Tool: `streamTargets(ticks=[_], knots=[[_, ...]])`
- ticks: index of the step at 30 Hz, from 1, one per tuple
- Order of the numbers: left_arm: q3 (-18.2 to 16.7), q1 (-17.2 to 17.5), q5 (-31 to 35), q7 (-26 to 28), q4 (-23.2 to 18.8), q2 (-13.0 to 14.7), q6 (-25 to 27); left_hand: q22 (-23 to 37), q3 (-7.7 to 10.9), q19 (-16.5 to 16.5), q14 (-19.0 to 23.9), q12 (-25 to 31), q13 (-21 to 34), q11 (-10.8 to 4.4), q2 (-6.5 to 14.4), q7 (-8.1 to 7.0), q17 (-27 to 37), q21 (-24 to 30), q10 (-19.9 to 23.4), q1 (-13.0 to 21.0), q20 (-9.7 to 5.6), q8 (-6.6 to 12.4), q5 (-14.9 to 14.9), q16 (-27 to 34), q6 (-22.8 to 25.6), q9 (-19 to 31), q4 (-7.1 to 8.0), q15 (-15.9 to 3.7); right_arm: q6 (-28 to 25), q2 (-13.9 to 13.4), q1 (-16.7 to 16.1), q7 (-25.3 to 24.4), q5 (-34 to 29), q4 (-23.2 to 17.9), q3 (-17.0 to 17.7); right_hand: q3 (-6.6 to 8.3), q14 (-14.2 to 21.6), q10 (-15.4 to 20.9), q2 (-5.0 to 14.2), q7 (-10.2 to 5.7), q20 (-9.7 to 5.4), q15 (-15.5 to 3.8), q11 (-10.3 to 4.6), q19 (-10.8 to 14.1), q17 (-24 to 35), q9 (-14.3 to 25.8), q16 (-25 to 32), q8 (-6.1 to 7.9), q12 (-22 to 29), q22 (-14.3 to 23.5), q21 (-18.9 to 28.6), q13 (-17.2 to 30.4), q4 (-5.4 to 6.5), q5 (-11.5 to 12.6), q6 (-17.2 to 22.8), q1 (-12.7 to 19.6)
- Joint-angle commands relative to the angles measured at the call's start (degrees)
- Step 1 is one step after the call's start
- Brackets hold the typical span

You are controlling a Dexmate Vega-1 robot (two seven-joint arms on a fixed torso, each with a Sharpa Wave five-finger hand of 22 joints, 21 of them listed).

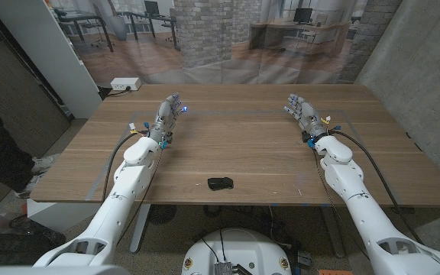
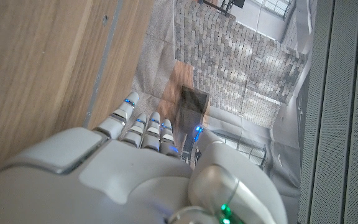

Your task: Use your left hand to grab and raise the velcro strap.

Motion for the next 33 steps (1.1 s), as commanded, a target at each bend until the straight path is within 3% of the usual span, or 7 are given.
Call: streamTargets(ticks=[1, 14, 30, 33], knots=[[-9.2, -0.2, 9.8, -6.8, -0.9, -7.8, 1.9, 0.2, 0.48, -9.0, -11.1, 0.4, 0.2, -0.29, 6.4, -0.11, 0.2, 0.1, -8.1, 0.1, -0.09, 0.23, 0.2, 0.3, -8.8, 0.3, -0.21, -0.21, -2.3, 9.7, 0.1, 7.6, -11.0, -0.8, 10.0, 0.46, 0.4, 0.5, 1.69, 0.01, 0.07, 0.13, -0.13, 0.6, 0.3, 0.3, 0.4, 0.26, 0.3, 0.2, 0.2, 0.2, -0.08, 0.4, 0.4, 0.3], [-11.7, -1.2, 17.5, -10.1, -1.5, -9.2, 0.0, 0.0, 1.02, -8.5, -10.3, 0.8, 0.1, -0.99, 5.1, -1.19, -0.5, -0.4, -6.8, 2.1, -0.17, 0.56, 0.0, 0.1, -7.9, 0.3, -2.67, -0.42, -2.1, 14.3, 1.2, 11.2, -15.9, -0.3, 15.0, 0.44, 0.4, 0.6, 1.62, -0.03, 0.03, 0.1, -0.23, 0.6, 0.3, 0.3, 0.5, 0.28, 0.4, 0.2, 0.0, 0.2, -0.06, 0.3, 0.5, 0.2], [-10.2, -1.0, 25.4, -13.7, -5.4, -7.2, -3.2, -0.1, 1.81, -6.8, -7.3, 1.6, 0.1, -1.84, 4.8, -2.07, -0.6, -0.7, -4.0, 5.0, -0.27, 1.03, -0.4, 0.5, -5.6, 0.4, -5.11, -0.96, -1.6, 16.5, 1.5, 13.2, -17.7, -0.2, 18.0, 0.36, 0.4, 0.6, 1.51, 0.06, 0.09, 0.17, -0.17, 0.7, 0.3, 0.3, 0.6, 0.29, 0.4, 0.2, -0.1, 0.2, -0.05, 0.3, 0.5, 0.2], [-9.8, -1.1, 26.8, -13.8, -5.2, -6.7, -6.0, -0.1, 1.99, -6.4, -6.6, 1.9, 0.1, -2.05, 4.8, -1.94, -0.6, -0.8, -2.7, 6.0, -0.18, 1.26, -0.6, 0.5, -4.6, 0.4, -5.91, -0.87, -1.4, 16.7, 1.4, 13.5, -17.8, -0.3, 18.3, 0.35, 0.4, 0.6, 1.48, 0.13, 0.14, 0.24, -0.13, 0.7, 0.3, 0.3, 0.6, 0.31, 0.4, 0.2, -0.2, 0.2, -0.08, 0.3, 0.5, 0.2]])
